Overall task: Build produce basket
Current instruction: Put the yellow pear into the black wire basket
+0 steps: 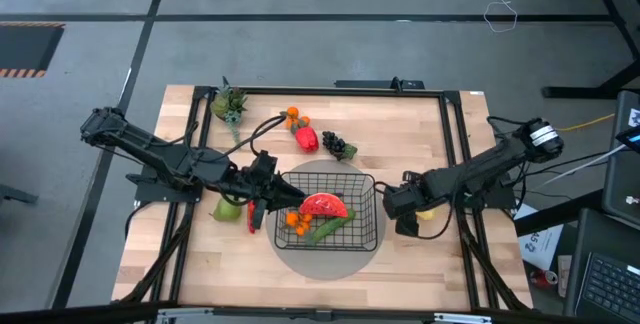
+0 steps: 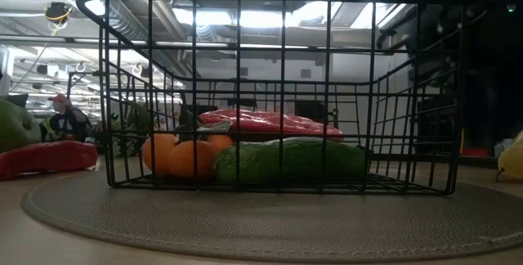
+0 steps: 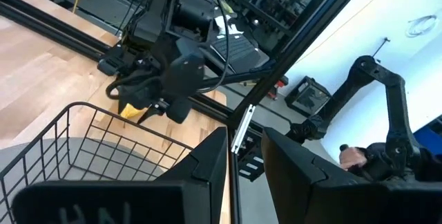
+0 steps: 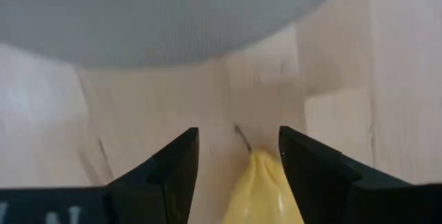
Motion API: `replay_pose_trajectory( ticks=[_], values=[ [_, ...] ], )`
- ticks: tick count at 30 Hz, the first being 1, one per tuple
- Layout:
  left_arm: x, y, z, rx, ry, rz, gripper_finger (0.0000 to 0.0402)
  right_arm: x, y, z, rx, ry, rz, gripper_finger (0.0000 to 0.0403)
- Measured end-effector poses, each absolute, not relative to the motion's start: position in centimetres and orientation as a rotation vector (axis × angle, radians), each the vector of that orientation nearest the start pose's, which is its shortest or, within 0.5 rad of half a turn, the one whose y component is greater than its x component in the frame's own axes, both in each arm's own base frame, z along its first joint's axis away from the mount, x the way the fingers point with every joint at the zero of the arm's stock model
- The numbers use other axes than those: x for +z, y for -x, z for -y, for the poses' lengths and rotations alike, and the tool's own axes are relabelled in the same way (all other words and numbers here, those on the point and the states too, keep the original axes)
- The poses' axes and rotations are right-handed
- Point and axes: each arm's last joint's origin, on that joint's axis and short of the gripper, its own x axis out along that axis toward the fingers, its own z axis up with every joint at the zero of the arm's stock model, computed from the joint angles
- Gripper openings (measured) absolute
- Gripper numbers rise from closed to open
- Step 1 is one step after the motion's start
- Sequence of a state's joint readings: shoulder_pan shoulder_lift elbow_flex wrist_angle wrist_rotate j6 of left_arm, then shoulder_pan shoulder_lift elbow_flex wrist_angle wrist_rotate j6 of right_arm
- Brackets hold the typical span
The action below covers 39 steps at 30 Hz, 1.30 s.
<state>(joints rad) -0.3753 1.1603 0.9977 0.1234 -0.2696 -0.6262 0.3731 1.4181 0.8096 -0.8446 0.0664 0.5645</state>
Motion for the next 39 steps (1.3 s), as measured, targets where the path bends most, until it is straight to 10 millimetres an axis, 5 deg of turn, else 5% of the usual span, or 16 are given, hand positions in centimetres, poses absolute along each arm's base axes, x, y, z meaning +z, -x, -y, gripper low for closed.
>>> replay_pose_trajectory(
  ticks=[16, 29, 33, 39],
  values=[
    [36.0, -24.6, 8.9, -0.086, 0.6, -0.084, 0.0087, 15.5, -21.3, -7.8, -0.079, 0.034, -1.617, 0.02],
    [36.0, -24.6, 8.9, -0.086, 0.599, -0.085, 0.0087, 13.9, -21.1, -8.0, -0.1, -0.026, -1.757, 0.0197],
    [36.0, -24.6, 8.9, -0.086, 0.599, -0.085, 0.0087, 13.5, -21.2, -8.1, -0.129, -0.064, -1.782, 0.0158],
    [36.0, -24.6, 8.9, -0.086, 0.599, -0.085, 0.0087, 13.4, -21.1, -8.1, -0.169, -0.136, -1.809, 0.0043]
  ],
)
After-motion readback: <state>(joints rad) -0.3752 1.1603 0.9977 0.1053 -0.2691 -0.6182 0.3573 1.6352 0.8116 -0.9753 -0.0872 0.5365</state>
